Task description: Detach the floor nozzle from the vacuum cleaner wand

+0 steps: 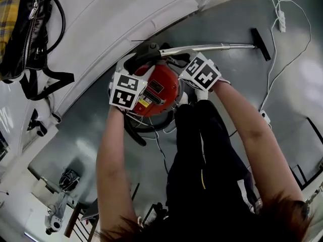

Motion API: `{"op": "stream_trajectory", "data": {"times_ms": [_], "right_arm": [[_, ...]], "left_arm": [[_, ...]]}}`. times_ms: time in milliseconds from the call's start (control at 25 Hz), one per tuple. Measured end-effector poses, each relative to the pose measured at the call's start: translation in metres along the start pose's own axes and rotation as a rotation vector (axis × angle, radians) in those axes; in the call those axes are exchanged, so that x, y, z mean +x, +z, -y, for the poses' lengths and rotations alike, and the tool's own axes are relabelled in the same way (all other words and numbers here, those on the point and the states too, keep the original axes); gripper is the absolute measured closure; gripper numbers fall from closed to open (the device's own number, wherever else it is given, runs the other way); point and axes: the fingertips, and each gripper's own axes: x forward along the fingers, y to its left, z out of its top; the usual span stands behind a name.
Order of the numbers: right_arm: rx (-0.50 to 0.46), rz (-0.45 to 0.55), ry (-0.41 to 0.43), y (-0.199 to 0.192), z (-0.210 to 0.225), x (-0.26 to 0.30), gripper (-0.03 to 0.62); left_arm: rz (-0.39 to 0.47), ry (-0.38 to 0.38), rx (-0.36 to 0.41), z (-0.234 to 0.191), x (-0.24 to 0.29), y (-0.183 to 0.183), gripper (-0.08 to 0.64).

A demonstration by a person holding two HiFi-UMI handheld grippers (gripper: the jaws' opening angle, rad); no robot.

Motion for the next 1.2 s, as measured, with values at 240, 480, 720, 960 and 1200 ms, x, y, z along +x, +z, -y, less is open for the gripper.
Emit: {"op": "stream_trajectory", "data": {"times_ms": [240, 480, 720, 960, 1200], "right_arm": [[-0.117, -0.019, 0.048, -0.007, 0.004, 0.015, 0.5], [-0.17, -0.036, 0.074, -0.017, 0.001, 0.02, 0.499], [-0.153, -0.049, 0.086, -0.028, 0.004, 0.018, 0.505], [-0.181, -0.038, 0.047, -0.032, 0.007, 0.012, 0.497], [-0.396, -0.048, 0.037, -0.027, 0.0, -0.001, 0.428]], "left_arm": [[-0.152, -0.076, -0.006, -0.019, 0.035, -0.026, 0.313], [-0.333, -0.267, 0.041, -0.003, 0.063, -0.055, 0.31], [-0.436, -0.443, -0.033, 0.006, 0.07, -0.059, 0.387], [-0.475, -0.421, -0.026, 0.016, 0.057, -0.052, 0.413], [-0.389, -0.306, 0.047, 0.049, 0.029, -0.049, 0.413]]}}
